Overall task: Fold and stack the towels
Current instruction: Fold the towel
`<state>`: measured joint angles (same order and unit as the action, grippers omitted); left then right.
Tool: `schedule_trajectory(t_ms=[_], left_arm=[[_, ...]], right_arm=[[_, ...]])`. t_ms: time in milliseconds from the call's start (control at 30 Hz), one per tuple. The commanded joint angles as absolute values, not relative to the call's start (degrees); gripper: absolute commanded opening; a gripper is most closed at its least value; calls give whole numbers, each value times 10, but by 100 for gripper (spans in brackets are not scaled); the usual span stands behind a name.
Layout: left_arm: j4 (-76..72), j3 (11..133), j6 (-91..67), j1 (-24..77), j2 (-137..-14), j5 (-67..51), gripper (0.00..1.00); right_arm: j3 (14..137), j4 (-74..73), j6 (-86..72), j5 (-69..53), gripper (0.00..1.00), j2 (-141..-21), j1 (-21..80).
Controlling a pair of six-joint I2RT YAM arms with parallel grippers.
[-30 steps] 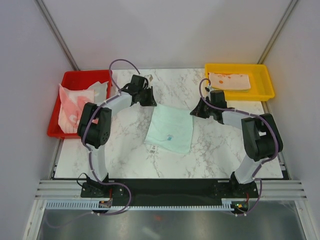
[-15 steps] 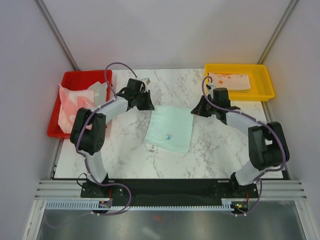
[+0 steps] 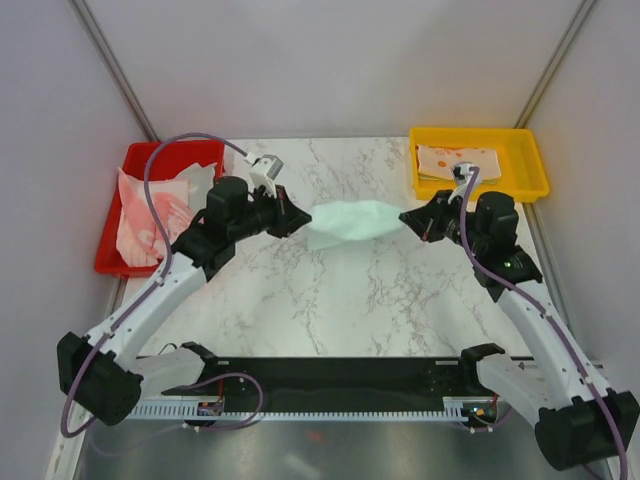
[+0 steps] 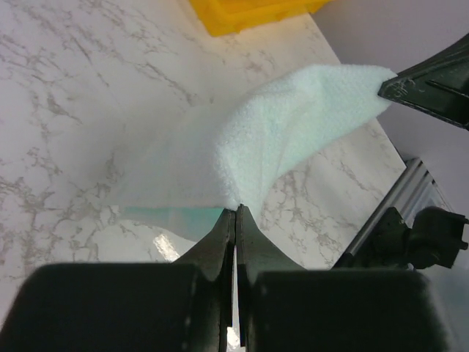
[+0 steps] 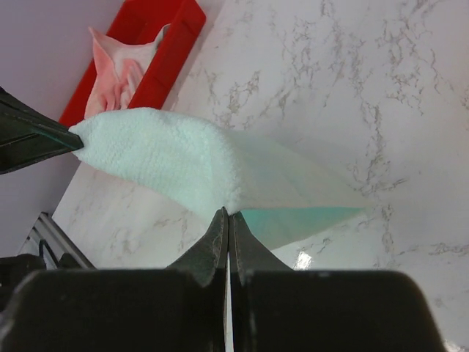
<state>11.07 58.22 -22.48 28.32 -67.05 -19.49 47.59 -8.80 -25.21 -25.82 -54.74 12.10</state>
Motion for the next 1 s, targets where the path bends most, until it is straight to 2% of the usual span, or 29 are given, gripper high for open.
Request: schedule_trajectory(t_ms=[0,133,300,433,600,633,700,833,967], left_arm=[[119,550,-252,311,-605,-181,2],[127,533,-282,342,-552,-169,2],[155,548,-284,345,-585,-109,2],[150,563,-283,333,-682,-18,2],[85,592,-272,273,-831,-81,2],[62,613,-268,251,-860,-96,2],[41,656,-263,228,-947,-119,2],[44,743,-247,203,-1077,-150,2],[46,801,-236,192,-1146,-158,2]], right_arm=[[447,-117,-263,-297,0,-491,120],[444,-141,-287,-308,0,-413,120],[468,-129,-278,-248,0,-425,120],[446,-36,-275,-210,0,-534,120],[409,130,-285,-207,0,-670,120],[409,156,-285,-209,0,-735,120],[446,220,-275,-220,0,-843,120],[540,234,-268,-229,0,-1000,111],[624,229,-273,-243,1,-1090,100]])
